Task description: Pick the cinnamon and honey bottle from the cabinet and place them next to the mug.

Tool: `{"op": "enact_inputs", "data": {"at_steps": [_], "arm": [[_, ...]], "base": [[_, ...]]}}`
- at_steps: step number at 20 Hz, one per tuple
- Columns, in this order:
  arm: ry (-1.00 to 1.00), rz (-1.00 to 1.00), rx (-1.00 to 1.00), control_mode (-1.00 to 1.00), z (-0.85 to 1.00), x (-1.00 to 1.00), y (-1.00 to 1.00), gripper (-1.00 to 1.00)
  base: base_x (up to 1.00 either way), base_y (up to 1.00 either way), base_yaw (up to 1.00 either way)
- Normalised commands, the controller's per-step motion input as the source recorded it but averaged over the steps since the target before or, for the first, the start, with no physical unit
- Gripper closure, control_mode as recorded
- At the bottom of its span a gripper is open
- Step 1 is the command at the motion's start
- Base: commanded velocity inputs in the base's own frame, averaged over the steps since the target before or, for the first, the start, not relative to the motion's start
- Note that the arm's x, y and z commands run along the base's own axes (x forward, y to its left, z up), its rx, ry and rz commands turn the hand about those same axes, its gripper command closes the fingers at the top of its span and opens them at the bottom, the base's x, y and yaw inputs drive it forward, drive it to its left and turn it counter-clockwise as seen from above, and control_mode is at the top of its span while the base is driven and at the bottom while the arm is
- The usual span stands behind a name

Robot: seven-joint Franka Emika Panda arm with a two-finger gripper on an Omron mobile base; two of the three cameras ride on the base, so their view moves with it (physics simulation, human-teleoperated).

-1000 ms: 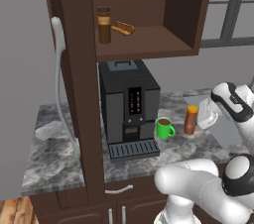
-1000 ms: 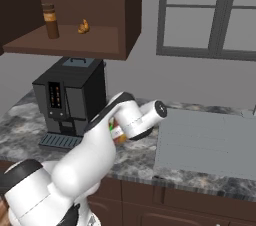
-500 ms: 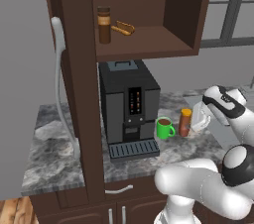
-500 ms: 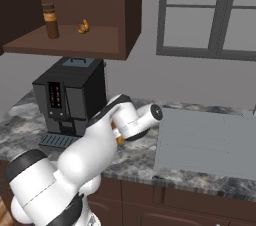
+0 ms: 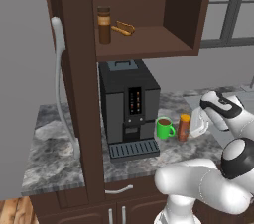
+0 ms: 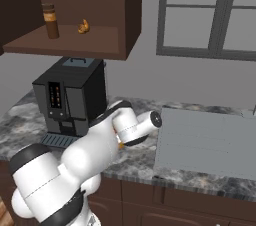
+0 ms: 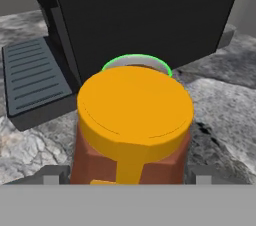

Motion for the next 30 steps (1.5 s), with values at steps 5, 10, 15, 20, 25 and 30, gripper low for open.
{"op": "enact_inputs", "data": {"at_steps": [5,10,15,20,25,30], "arm": [[0.00,0.00,0.00,-1.00,-0.26,0.00,0.00,1.00],[0.00,0.00,0.00,-1.00,-0.13,0.00,0.00,1.00],[0.00,0.00,0.00,-1.00,-0.03,0.00,0.00,1.00],[0.00,0.00,0.00,-1.00,0.00,0.00,0.00,1.00],[0.00,0.00,0.00,-1.00,0.00,0.00,0.00,-1.00],[0.00,0.00,0.00,-1.00,0.01,0.00,0.00,-1.00]], "base": [[0.00,0.00,0.00],[0.00,0.00,0.00],[0.00,0.00,0.00],[0.00,0.00,0.00],[0.00,0.00,0.00],[0.00,0.00,0.00]]}}
